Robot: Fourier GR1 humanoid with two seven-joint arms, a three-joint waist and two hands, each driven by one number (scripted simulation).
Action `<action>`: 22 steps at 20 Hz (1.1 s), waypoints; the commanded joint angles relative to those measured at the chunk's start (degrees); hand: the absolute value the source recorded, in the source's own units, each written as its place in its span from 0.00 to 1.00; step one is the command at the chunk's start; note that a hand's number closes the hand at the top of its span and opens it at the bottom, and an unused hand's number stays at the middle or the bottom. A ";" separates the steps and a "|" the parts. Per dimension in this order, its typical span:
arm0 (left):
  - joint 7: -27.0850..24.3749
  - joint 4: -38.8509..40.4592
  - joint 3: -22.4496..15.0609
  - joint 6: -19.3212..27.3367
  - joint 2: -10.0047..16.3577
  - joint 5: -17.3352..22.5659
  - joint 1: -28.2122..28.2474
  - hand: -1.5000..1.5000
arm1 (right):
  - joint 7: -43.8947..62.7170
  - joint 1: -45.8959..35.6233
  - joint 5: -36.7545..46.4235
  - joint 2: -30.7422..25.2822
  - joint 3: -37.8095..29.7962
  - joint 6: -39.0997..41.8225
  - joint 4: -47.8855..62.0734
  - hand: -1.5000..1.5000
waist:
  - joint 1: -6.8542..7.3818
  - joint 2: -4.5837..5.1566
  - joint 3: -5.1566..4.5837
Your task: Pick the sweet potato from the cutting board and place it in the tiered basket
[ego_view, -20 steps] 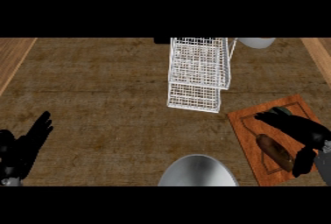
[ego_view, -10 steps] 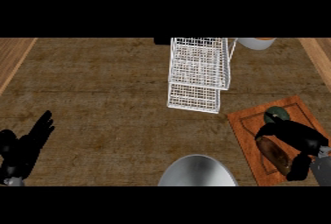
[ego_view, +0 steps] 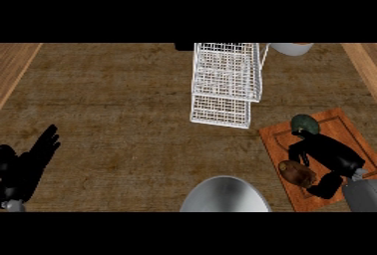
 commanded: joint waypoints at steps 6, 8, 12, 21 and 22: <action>0.32 -0.17 -1.04 -0.95 0.02 -0.31 -0.02 0.50 | 32.06 -4.52 6.55 26.06 7.64 -8.89 -6.66 1.00 | 2.51 -0.29 0.05; 0.35 -0.27 -1.30 -1.29 -0.01 -0.19 -0.62 0.50 | 38.15 -6.26 7.10 26.26 9.78 -11.14 -7.85 1.00 | 3.10 -0.49 0.08; 0.61 -0.02 -1.89 -1.18 0.06 -0.91 -1.11 0.50 | 51.01 -10.58 9.27 26.46 14.13 -16.79 -11.51 1.00 | 3.72 -0.91 0.12; 1.48 0.60 -3.73 -0.72 -1.63 -1.70 -3.05 0.50 | 83.04 -25.85 16.81 26.57 24.49 -25.96 -18.33 1.00 | 4.73 -0.66 0.11; 1.60 1.46 -3.51 -1.12 -1.25 -1.51 -3.78 0.50 | 86.49 -28.11 17.11 26.57 25.76 -26.32 -18.11 1.00 | 5.01 -0.31 0.06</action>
